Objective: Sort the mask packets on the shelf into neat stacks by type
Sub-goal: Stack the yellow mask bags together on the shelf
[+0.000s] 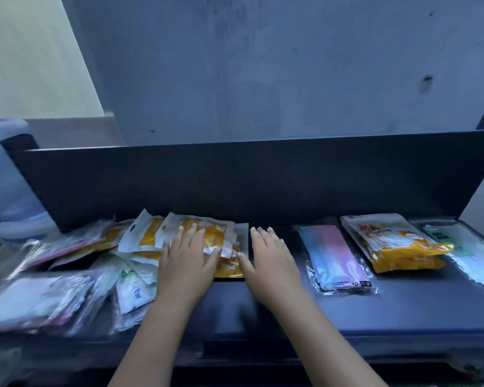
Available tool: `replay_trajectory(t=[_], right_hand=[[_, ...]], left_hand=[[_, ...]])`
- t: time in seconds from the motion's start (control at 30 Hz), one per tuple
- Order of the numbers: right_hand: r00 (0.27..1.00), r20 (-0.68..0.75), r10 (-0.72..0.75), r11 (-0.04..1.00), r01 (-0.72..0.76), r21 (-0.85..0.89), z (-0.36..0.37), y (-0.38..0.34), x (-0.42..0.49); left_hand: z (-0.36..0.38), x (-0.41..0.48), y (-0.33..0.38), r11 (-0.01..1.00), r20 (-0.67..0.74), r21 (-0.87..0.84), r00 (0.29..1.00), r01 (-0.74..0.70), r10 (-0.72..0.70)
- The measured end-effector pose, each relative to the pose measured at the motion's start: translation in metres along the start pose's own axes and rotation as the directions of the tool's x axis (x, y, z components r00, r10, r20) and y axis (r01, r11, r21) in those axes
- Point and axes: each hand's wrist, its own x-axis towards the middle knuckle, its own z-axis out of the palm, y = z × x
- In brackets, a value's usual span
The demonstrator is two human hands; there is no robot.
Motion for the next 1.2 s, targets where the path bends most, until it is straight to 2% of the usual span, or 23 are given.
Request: replay_trajectory(t=[0.3,0.47,0.67,0.83,0.93,1.03,1.2], right_hand=[[0.995,0.036,-0.091,0.992,0.094,-0.087,0.045,-0.065,0.011],[0.999,0.000,-0.048,0.995,0.048,-0.084,0.055,-0.071,0.026],[1.000,0.015,0.024,0.993,-0.022,-0.116,0.069,-0.066,0.030],[0.995,-0.094,0.019,0.994,-0.028,-0.101,0.076,-0.061,0.024],[0.974,-0.227,-0.010,1.000,0.007,-0.011,0.074,-0.058,0.022],[0.953,-0.303,0.015,0.990,0.028,0.138,0.065,-0.054,0.021],[0.910,-0.394,0.127,0.934,0.024,0.356,0.061,-0.050,0.011]], left_hand=[[-0.014,-0.015,-0.080,0.996,-0.106,-0.009,0.990,0.094,-0.094],[-0.028,-0.018,-0.101,0.955,-0.253,-0.212,0.933,0.206,-0.257],[-0.029,-0.006,-0.121,0.930,-0.175,-0.230,0.928,0.287,-0.330],[-0.029,0.014,-0.141,0.901,-0.199,-0.308,0.906,0.304,-0.374],[-0.028,0.025,-0.155,0.936,-0.233,-0.272,0.928,0.225,-0.290],[-0.029,0.030,-0.155,0.986,-0.275,-0.112,0.950,0.123,-0.149],[-0.033,0.038,-0.161,0.995,-0.298,0.072,0.951,-0.063,0.081]])
